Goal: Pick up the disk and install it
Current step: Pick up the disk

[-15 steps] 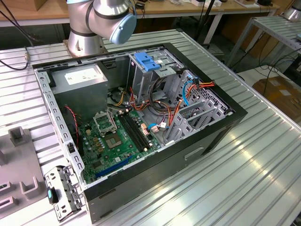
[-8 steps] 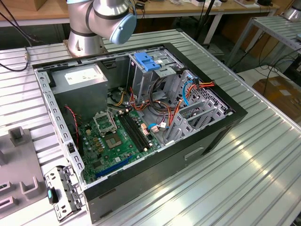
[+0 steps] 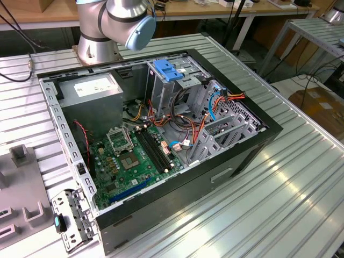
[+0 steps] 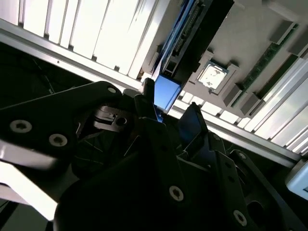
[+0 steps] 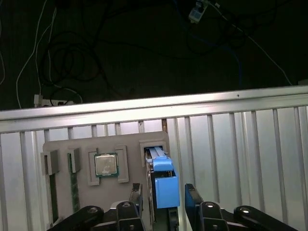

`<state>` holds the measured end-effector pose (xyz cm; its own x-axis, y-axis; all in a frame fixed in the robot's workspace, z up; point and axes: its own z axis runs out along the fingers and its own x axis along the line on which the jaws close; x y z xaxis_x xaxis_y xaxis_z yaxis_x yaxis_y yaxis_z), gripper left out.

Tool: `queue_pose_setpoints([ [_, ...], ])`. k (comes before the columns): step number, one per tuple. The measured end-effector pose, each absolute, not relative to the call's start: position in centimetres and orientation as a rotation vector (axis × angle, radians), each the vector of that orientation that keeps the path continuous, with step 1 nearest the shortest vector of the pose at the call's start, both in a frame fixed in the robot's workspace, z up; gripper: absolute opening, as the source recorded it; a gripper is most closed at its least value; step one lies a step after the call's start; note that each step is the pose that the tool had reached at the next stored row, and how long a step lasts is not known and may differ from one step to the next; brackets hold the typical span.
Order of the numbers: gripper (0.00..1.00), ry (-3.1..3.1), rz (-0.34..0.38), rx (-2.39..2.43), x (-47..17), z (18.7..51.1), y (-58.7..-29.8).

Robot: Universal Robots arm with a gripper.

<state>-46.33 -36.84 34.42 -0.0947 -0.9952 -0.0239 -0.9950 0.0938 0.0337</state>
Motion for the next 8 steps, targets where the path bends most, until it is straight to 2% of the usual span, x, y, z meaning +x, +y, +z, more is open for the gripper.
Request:
queue_pose_setpoints([
  [8, 0.48, -2.319, -0.064, 2.11, -46.3, 32.9, -36.9],
])
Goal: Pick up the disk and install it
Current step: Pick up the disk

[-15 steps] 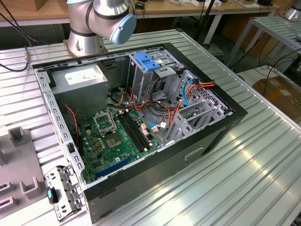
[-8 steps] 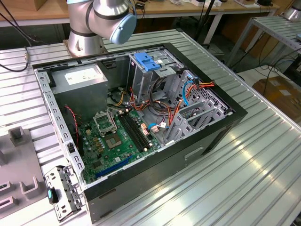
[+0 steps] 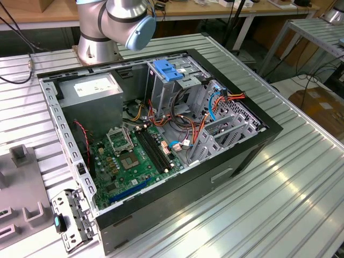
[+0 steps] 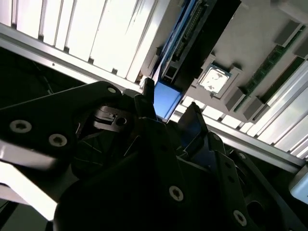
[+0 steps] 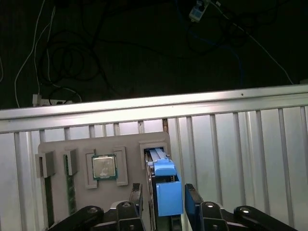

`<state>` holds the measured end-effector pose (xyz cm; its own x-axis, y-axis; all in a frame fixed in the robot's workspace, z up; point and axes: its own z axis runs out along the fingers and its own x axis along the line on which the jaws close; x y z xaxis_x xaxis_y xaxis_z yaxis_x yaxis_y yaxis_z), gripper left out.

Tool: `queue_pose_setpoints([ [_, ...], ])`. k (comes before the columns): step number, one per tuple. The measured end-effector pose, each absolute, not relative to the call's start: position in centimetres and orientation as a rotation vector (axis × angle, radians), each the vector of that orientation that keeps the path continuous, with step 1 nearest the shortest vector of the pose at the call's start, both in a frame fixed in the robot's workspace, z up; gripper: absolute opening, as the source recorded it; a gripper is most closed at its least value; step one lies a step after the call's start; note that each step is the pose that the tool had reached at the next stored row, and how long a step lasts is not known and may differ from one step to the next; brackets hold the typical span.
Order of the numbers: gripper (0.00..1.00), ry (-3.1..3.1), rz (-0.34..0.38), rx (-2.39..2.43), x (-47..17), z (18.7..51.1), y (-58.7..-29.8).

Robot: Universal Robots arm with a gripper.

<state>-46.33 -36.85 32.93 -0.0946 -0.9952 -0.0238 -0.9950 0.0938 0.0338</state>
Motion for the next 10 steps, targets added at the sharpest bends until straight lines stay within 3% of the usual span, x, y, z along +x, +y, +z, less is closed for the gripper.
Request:
queue_pose_setpoints([
  [10, 0.48, -2.308, -0.063, 2.124, -46.5, 31.4, -36.9],
])
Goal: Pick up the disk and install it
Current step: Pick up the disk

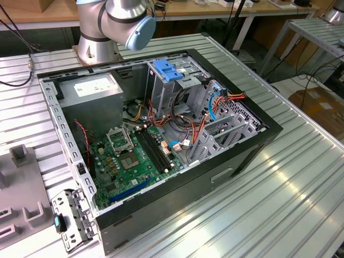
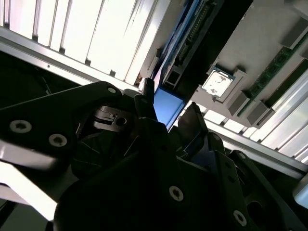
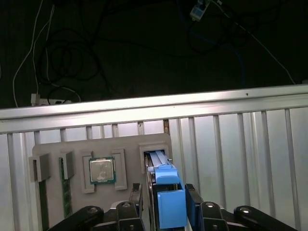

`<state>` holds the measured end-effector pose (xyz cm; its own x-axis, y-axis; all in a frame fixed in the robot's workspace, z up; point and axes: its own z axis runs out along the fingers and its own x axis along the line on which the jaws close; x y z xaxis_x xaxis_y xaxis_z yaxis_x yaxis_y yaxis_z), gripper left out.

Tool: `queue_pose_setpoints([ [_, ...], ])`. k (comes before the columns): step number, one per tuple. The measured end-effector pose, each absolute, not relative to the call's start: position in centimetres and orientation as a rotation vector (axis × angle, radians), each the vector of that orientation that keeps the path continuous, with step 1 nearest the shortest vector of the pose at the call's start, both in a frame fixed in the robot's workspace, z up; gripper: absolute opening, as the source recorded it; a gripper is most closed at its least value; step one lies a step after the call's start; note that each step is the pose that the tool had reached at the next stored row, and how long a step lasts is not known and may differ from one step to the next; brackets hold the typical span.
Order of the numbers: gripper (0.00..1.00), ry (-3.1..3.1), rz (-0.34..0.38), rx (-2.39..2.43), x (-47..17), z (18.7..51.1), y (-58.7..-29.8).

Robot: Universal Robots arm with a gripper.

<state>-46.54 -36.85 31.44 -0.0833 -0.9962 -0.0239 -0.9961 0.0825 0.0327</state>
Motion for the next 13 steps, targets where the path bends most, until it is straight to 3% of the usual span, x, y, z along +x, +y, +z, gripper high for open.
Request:
queue_pose_setpoints([
  [13, 0.48, -2.307, -0.042, 2.147, -46.94, 30.38, -36.83],
])
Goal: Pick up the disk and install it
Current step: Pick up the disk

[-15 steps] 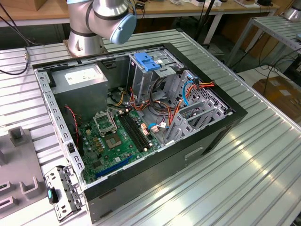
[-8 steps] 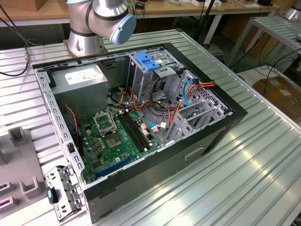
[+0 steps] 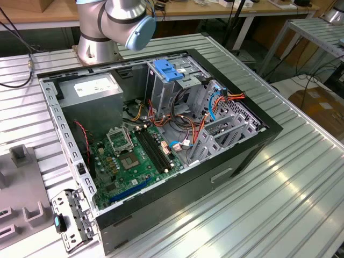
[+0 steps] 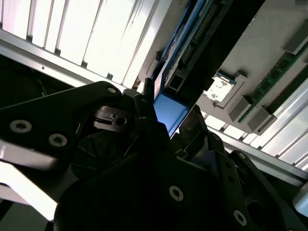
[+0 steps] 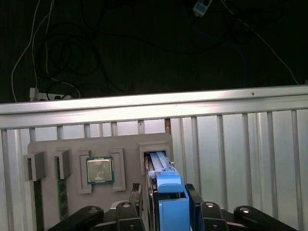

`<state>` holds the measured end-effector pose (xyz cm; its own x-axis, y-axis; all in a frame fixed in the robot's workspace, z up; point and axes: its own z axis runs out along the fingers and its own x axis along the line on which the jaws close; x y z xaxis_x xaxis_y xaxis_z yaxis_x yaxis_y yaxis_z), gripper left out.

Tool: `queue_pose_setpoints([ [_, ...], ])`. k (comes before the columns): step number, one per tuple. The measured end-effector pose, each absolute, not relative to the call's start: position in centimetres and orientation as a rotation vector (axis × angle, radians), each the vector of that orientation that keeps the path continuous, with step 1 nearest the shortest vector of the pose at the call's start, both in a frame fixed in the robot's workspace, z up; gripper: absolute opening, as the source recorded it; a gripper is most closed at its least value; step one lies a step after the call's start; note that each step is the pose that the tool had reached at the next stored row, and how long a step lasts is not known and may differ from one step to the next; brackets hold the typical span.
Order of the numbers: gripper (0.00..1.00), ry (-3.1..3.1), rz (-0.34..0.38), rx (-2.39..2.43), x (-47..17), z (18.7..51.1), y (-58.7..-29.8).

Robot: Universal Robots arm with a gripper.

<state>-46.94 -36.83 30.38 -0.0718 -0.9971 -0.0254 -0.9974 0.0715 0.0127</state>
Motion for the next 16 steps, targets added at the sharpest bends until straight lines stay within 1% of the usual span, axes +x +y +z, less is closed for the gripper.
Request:
queue_pose_setpoints([
  [16, 0.48, 2.292, 0.042, -2.133, -46.96, 29.41, -36.51],
])
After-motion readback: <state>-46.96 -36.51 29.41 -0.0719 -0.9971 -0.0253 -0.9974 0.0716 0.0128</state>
